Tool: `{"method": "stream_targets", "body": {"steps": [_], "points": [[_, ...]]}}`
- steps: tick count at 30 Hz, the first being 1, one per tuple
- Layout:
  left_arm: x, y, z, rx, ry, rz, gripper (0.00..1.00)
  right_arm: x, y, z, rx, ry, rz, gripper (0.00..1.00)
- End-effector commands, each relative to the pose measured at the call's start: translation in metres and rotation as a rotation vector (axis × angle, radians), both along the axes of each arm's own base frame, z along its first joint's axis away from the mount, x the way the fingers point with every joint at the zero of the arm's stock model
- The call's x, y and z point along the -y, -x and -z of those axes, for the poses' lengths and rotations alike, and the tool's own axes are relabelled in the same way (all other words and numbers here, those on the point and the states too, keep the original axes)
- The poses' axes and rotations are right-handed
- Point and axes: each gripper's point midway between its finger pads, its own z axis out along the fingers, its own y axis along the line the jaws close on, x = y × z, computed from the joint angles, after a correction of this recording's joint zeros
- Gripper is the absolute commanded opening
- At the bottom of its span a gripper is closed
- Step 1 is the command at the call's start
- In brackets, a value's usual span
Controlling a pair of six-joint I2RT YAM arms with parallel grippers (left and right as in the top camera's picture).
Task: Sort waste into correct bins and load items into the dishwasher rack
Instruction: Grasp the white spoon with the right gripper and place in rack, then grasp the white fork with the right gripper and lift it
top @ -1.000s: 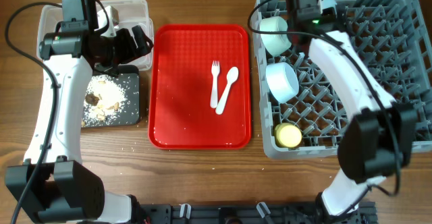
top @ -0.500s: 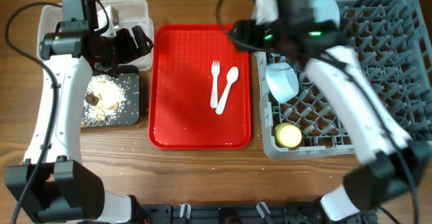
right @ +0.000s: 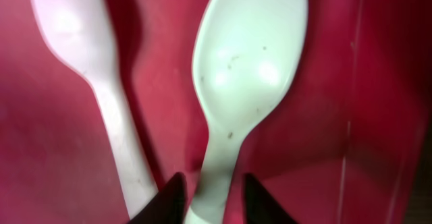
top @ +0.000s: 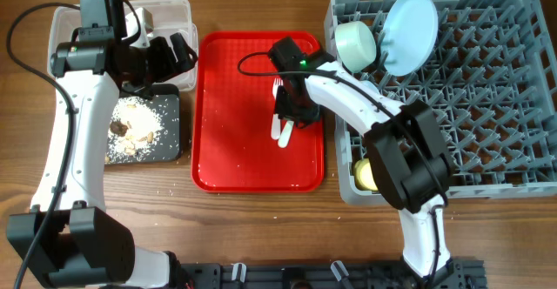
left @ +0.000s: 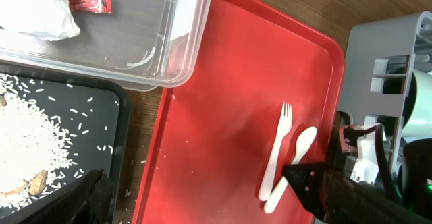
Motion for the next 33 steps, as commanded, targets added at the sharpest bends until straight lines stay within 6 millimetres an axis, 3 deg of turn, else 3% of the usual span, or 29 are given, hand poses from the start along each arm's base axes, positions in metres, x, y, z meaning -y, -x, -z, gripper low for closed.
{"method": "stream_targets", "body": {"steps": [1, 3, 7, 9, 12, 14, 16, 17, 18, 19, 20, 21, 23, 24, 28, 30, 32, 33], "points": [[-0.002, -0.002, -0.004, 0.015, -0.012, 0.007, 1.0, -0.001, -0.01, 0.006, 0.028, 0.004, 0.053, 0.17], [-0.002, -0.002, -0.004, 0.015, -0.012, 0.007, 1.0, -0.002, -0.01, 0.015, 0.02, 0.007, 0.051, 0.04], [-0.002, -0.002, -0.004, 0.015, -0.012, 0.007, 1.0, -0.009, -0.011, 0.013, 0.022, -0.027, 0.025, 0.04], [-0.002, -0.002, -0.004, 0.015, -0.012, 0.006, 1.0, -0.011, -0.014, 0.004, 0.05, -0.042, -0.034, 0.04], [-0.002, -0.002, -0.004, 0.015, -0.012, 0.007, 1.0, -0.01, -0.023, -0.036, 0.146, -0.068, -0.171, 0.04], [-0.002, -0.002, -0.004, 0.015, -0.012, 0.007, 1.0, -0.006, -0.032, -0.085, 0.261, -0.103, -0.233, 0.04], [-0.002, -0.002, -0.004, 0.015, -0.012, 0.007, 1.0, 0.006, -0.036, -0.155, 0.424, -0.138, -0.281, 0.04], [-0.002, -0.002, -0.004, 0.015, -0.012, 0.007, 1.0, 0.016, -0.036, -0.18, 0.481, -0.14, -0.277, 0.04], [-0.002, -0.002, -0.004, 0.015, -0.012, 0.006, 1.0, 0.034, -0.036, -0.208, 0.547, -0.121, -0.259, 0.04], [-0.002, -0.002, -0.004, 0.015, -0.012, 0.007, 1.0, 0.065, -0.034, -0.237, 0.616, -0.053, -0.218, 0.04], [-0.002, -0.002, -0.004, 0.015, -0.012, 0.007, 1.0, 0.092, -0.03, -0.254, 0.656, 0.017, -0.191, 0.04], [-0.002, -0.002, -0.004, 0.015, -0.012, 0.007, 1.0, 0.133, -0.02, -0.27, 0.672, 0.14, -0.167, 0.04], [-0.002, -0.002, -0.004, 0.015, -0.012, 0.007, 1.0, 0.182, -0.002, -0.271, 0.611, 0.288, -0.109, 0.04], [-0.002, -0.002, -0.004, 0.015, -0.012, 0.006, 1.0, 0.203, 0.01, -0.259, 0.528, 0.349, -0.119, 0.04], [-0.002, -0.002, -0.004, 0.015, -0.012, 0.007, 1.0, 0.226, 0.026, -0.211, 0.356, 0.41, -0.194, 0.04], [-0.002, -0.002, -0.004, 0.015, -0.012, 0.007, 1.0, 0.241, 0.032, -0.176, 0.283, 0.425, -0.167, 0.04], [-0.002, -0.002, -0.004, 0.015, -0.012, 0.007, 1.0, 0.244, 0.033, -0.157, 0.268, 0.418, -0.153, 0.05], [-0.002, -0.002, -0.004, 0.015, -0.012, 0.007, 1.0, 0.243, 0.033, -0.15, 0.267, 0.417, -0.145, 0.26]]}}
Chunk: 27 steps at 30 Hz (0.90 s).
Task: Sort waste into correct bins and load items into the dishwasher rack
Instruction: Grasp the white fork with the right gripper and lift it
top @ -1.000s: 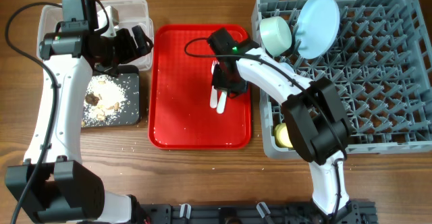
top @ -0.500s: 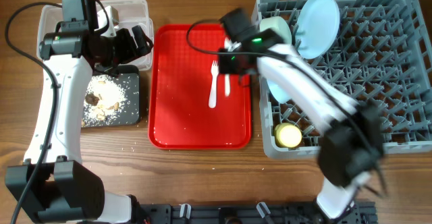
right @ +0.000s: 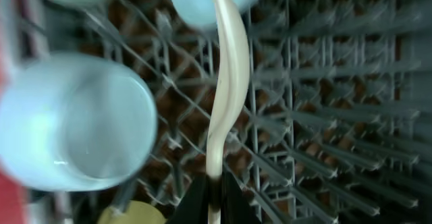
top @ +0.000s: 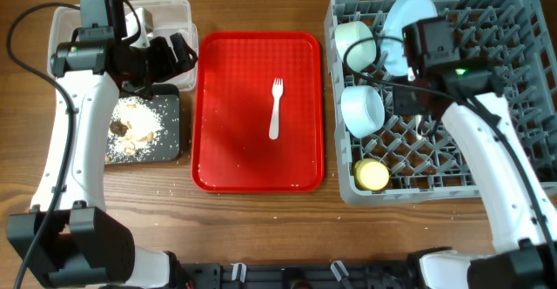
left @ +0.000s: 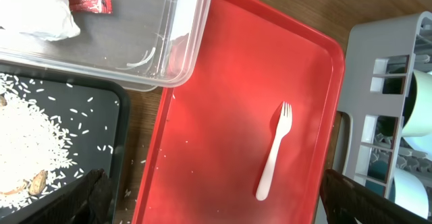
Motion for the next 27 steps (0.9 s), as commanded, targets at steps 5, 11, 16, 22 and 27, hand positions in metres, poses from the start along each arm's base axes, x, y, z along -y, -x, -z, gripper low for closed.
{"method": "stream_targets", "body": {"steps": [5, 11, 16, 22, 27], "points": [[-0.002, -0.002, -0.004, 0.015, -0.012, 0.007, 1.0, 0.005, -0.007, 0.015, 0.02, 0.008, 0.018, 0.48], [-0.002, -0.002, -0.004, 0.015, -0.012, 0.006, 1.0, -0.104, -0.058, -0.1, 0.315, -0.507, -0.264, 0.46], [-0.002, -0.002, -0.004, 0.015, -0.012, 0.007, 1.0, -0.195, -0.069, -0.091, 0.322, -0.617, -0.407, 0.47], [-0.002, -0.002, -0.004, 0.015, -0.012, 0.007, 1.0, -0.261, -0.078, 0.048, 0.029, -0.621, -0.211, 0.78], [-0.002, -0.002, -0.004, 0.015, -0.012, 0.006, 1.0, -0.269, -0.088, 0.12, -0.059, -0.6, -0.165, 0.74]]}}
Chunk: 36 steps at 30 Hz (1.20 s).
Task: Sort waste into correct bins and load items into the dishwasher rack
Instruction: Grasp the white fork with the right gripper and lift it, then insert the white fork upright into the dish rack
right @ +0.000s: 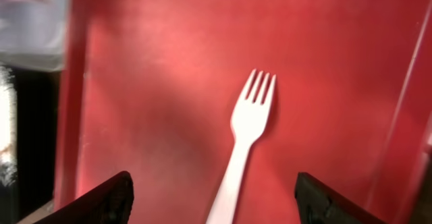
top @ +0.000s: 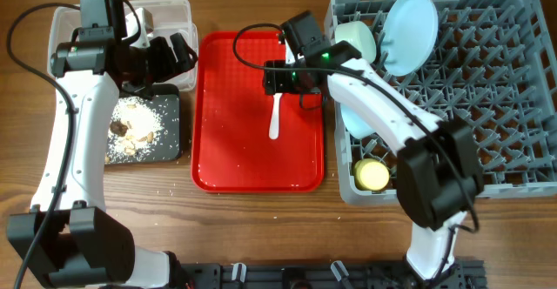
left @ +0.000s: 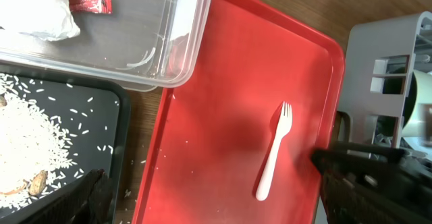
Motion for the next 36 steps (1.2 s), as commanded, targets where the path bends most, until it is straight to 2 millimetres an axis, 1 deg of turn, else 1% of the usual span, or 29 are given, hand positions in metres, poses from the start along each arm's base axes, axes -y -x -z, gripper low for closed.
{"method": "stream_targets", "body": {"steps": [1, 3, 6, 7, 9, 10, 11, 13, 14, 16, 17, 19, 22, 23, 24, 26, 27, 28, 29, 30, 31, 32, 33, 34, 35, 36], "points": [[-0.002, -0.002, -0.004, 0.015, -0.012, 0.006, 1.0, -0.005, -0.008, 0.03, -0.032, -0.01, 0.033, 0.69], [-0.002, -0.002, -0.004, 0.015, -0.012, 0.007, 1.0, -0.008, -0.013, 0.052, -0.04, -0.005, 0.033, 0.59], [-0.002, -0.002, -0.004, 0.015, -0.012, 0.007, 1.0, -0.006, -0.009, 0.08, -0.087, 0.02, 0.039, 0.53], [-0.002, -0.002, -0.004, 0.015, -0.012, 0.007, 1.0, -0.005, -0.008, 0.084, -0.101, 0.019, 0.059, 0.52], [-0.002, -0.002, -0.004, 0.015, -0.012, 0.006, 1.0, -0.002, -0.012, 0.085, -0.085, 0.032, 0.071, 0.46], [-0.002, -0.002, -0.004, 0.015, -0.012, 0.006, 1.0, -0.001, -0.013, 0.086, -0.083, 0.038, 0.079, 0.44], [-0.002, -0.002, -0.004, 0.015, -0.012, 0.007, 1.0, 0.002, -0.014, 0.089, -0.084, 0.046, 0.111, 0.41], [-0.002, -0.002, -0.004, 0.015, -0.012, 0.007, 1.0, 0.005, -0.015, 0.095, -0.087, 0.056, 0.145, 0.3], [-0.002, -0.002, -0.004, 0.015, -0.012, 0.006, 1.0, 0.005, -0.015, 0.097, -0.09, 0.055, 0.154, 0.27], [-0.002, -0.002, -0.004, 0.015, -0.012, 0.007, 1.0, 0.007, -0.015, 0.101, -0.096, 0.058, 0.17, 0.16], [-0.002, -0.002, -0.004, 0.015, -0.012, 0.006, 1.0, 0.007, -0.015, 0.103, -0.102, 0.058, 0.179, 0.04], [-0.002, -0.002, -0.004, 0.015, -0.012, 0.007, 1.0, 0.007, -0.014, 0.103, -0.11, 0.053, 0.194, 0.04], [-0.002, -0.002, -0.004, 0.015, -0.012, 0.007, 1.0, -0.005, -0.008, 0.096, -0.143, -0.011, 0.145, 0.04], [-0.002, -0.002, -0.004, 0.015, -0.012, 0.007, 1.0, -0.013, -0.006, 0.078, -0.145, -0.076, 0.068, 0.04], [-0.002, -0.002, -0.004, 0.015, -0.012, 0.006, 1.0, -0.015, -0.007, 0.061, -0.137, -0.11, 0.025, 0.04], [-0.002, -0.002, -0.004, 0.015, -0.012, 0.007, 1.0, -0.007, -0.015, 0.016, -0.085, -0.152, -0.018, 0.04], [-0.002, -0.002, -0.004, 0.015, -0.012, 0.007, 1.0, 0.001, -0.019, -0.016, -0.032, -0.167, -0.047, 0.04], [-0.002, -0.002, -0.004, 0.015, -0.012, 0.007, 1.0, 0.01, -0.022, -0.042, 0.015, -0.171, -0.065, 0.04], [-0.002, -0.002, -0.004, 0.015, -0.012, 0.007, 1.0, 0.029, -0.022, -0.087, 0.11, -0.167, -0.09, 0.04], [-0.002, -0.002, -0.004, 0.015, -0.012, 0.007, 1.0, 0.045, -0.021, -0.115, 0.181, -0.147, -0.094, 0.04], [-0.002, -0.002, -0.004, 0.015, -0.012, 0.007, 1.0, 0.065, -0.019, -0.137, 0.235, -0.105, -0.067, 0.04], [-0.002, -0.002, -0.004, 0.015, -0.012, 0.007, 1.0, 0.096, -0.017, -0.16, 0.291, -0.04, -0.003, 0.04], [-0.002, -0.002, -0.004, 0.015, -0.012, 0.007, 1.0, 0.132, -0.011, -0.181, 0.339, 0.044, 0.079, 0.04], [-0.002, -0.002, -0.004, 0.015, -0.012, 0.007, 1.0, 0.162, -0.002, -0.196, 0.375, 0.133, 0.119, 0.04], [-0.002, -0.002, -0.004, 0.015, -0.012, 0.007, 1.0, 0.19, 0.008, -0.203, 0.388, 0.234, 0.146, 0.04], [-0.002, -0.002, -0.004, 0.015, -0.012, 0.006, 1.0, 0.218, 0.018, -0.203, 0.373, 0.346, 0.169, 0.04]]}}
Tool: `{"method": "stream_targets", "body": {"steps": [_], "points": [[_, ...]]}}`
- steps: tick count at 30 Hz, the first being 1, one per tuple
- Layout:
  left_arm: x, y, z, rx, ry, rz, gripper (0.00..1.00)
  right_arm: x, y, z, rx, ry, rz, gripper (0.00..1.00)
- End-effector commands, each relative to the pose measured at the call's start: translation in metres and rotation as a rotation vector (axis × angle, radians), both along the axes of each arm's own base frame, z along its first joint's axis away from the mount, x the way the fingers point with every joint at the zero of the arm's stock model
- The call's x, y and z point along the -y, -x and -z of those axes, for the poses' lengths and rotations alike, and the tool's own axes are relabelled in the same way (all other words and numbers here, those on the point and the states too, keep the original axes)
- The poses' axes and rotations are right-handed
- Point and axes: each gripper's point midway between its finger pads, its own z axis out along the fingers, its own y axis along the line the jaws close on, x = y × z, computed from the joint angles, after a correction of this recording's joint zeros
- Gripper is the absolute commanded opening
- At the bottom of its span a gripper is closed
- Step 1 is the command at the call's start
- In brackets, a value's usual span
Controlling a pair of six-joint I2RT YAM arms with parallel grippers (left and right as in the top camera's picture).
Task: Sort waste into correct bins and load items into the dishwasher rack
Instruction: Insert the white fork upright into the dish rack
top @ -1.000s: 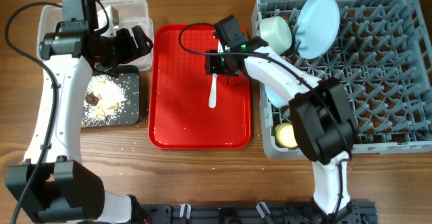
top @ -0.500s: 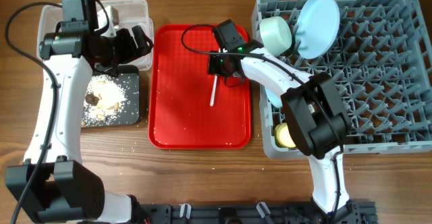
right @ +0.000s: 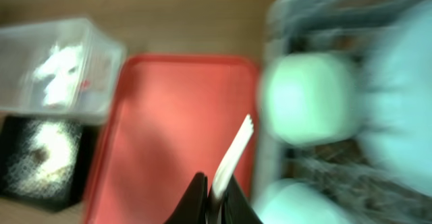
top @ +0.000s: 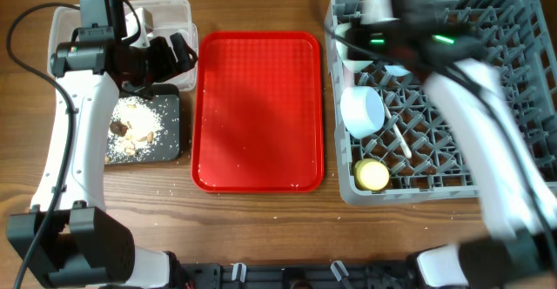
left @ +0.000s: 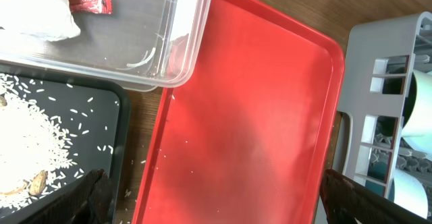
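Note:
The red tray lies bare in the middle of the table. In the blurred right wrist view my right gripper is shut on the handle of a white plastic fork, held in the air between the tray and a pale green bowl. Overhead, the right arm is a blur over the back left of the grey dishwasher rack. A white spoon lies in the rack. My left gripper hangs open above the tray's left edge.
A clear bin with white paper and a red wrapper stands at the back left. In front of it is a black tray of rice. The rack also holds a white cup and a yellow item.
My right gripper was open above the fork on the red tray. Now it is shut on the fork, raised near the rack's back left. The tray is bare. The left arm is unmoved.
First my right gripper was round the spoon beside the fork on the tray. Then it held the spoon over the rack. Then it was open above the fork, alone on the tray. Now the spoon lies in the rack and the fork is held up.

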Motion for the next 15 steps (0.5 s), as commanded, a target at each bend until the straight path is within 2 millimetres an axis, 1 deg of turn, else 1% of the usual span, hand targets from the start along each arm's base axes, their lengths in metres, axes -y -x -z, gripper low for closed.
{"method": "stream_targets", "body": {"steps": [1, 2, 3, 5, 6, 8, 9, 10, 11, 12, 13, 14, 15], "points": [[-0.002, -0.002, -0.004, 0.016, -0.012, 0.007, 1.0, 0.082, 0.016, 0.008, -0.023, 0.374, 0.121, 0.04], [-0.002, -0.002, -0.004, 0.016, -0.012, 0.007, 1.0, 0.095, 0.022, 0.019, -0.07, 0.434, 0.135, 0.04], [-0.002, -0.002, -0.004, 0.015, -0.012, 0.006, 1.0, 0.102, 0.027, 0.031, -0.114, 0.469, 0.135, 0.04], [-0.002, -0.002, -0.004, 0.016, -0.012, 0.007, 1.0, 0.109, 0.034, 0.066, -0.206, 0.508, 0.11, 0.04], [-0.002, -0.002, -0.004, 0.016, -0.012, 0.007, 1.0, 0.11, 0.036, 0.079, -0.233, 0.516, 0.108, 0.04], [-0.002, -0.002, -0.004, 0.015, -0.012, 0.006, 1.0, 0.117, 0.042, 0.115, -0.292, 0.559, 0.111, 0.05], [-0.002, -0.002, -0.004, 0.016, -0.012, 0.007, 1.0, 0.119, 0.044, 0.127, -0.311, 0.572, 0.112, 0.07], [-0.002, -0.002, -0.004, 0.016, -0.012, 0.007, 1.0, 0.12, 0.045, 0.136, -0.323, 0.579, 0.11, 0.12], [-0.002, -0.002, -0.004, 0.015, -0.012, 0.006, 1.0, 0.12, 0.047, 0.142, -0.333, 0.584, 0.109, 0.27], [-0.002, -0.002, -0.004, 0.015, -0.012, 0.006, 1.0, 0.12, 0.047, 0.145, -0.338, 0.583, 0.109, 0.5], [-0.002, -0.002, -0.004, 0.015, -0.012, 0.006, 1.0, 0.12, 0.046, 0.144, -0.33, 0.577, 0.117, 0.56], [-0.002, -0.002, -0.004, 0.015, -0.012, 0.006, 1.0, 0.12, 0.044, 0.14, -0.316, 0.573, 0.12, 0.6], [-0.002, -0.002, -0.004, 0.016, -0.012, 0.007, 1.0, 0.117, 0.042, 0.13, -0.291, 0.558, 0.12, 0.62]]}}
